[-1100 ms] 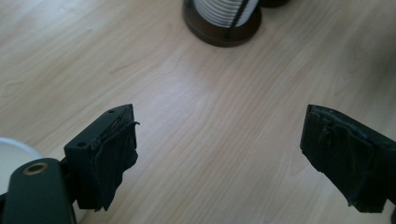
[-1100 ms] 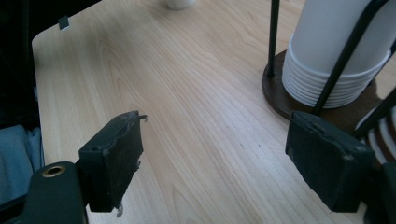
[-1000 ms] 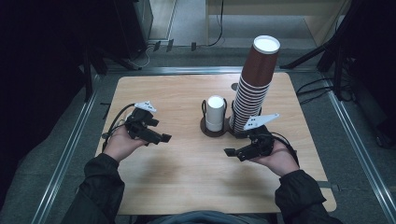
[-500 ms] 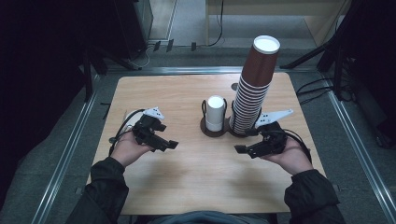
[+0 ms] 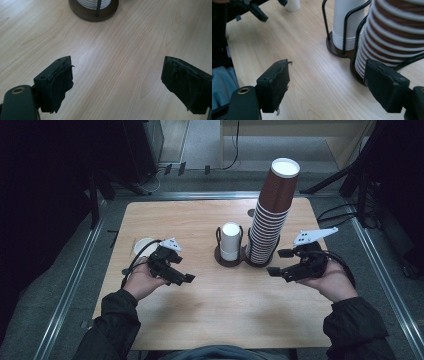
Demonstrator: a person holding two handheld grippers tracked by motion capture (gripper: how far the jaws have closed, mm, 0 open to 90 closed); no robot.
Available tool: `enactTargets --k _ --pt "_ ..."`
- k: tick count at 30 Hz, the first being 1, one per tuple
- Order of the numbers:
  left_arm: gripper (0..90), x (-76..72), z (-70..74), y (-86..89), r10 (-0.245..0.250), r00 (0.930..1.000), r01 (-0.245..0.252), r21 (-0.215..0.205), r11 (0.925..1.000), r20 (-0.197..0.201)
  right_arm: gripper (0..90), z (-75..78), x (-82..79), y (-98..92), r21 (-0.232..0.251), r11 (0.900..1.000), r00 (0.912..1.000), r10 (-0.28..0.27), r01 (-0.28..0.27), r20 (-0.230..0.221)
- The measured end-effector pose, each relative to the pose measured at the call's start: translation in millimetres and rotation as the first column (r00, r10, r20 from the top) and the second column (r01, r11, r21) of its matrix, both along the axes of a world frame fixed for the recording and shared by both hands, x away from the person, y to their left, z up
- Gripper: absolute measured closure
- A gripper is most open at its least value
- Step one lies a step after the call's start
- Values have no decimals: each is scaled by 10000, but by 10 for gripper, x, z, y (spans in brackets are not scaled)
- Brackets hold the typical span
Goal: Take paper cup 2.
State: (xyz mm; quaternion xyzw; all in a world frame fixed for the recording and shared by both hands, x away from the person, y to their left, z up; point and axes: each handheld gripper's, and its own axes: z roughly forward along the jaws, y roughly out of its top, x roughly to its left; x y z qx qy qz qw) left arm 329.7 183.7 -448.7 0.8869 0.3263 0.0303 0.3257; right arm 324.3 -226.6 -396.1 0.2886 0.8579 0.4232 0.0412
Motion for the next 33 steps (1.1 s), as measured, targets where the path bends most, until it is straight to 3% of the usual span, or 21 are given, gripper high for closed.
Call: enactTargets --k 9,16,21,25,33 --pt "105 4 -19 -83 -201 9997 200 -105 9997 -108 200 356 113 -167 148 9999 9998 -73 70 184" --pt "105 18 -49 -99 -297 9993 296 -19 9996 -219 194 670 288 -206 -101 9994 9975 -328 335 630" --pt "115 14 -71 -105 -323 9993 325 99 9994 -196 184 803 411 -204 -160 9987 9956 -468 482 808" --pt "115 9 -85 -119 -376 9990 380 132 9992 -259 179 905 496 -208 -491 9967 9942 -593 639 902" --pt "128 2 -109 -153 -552 9982 558 297 9980 -217 159 1187 627 -205 -219 9964 9894 -781 814 1224"
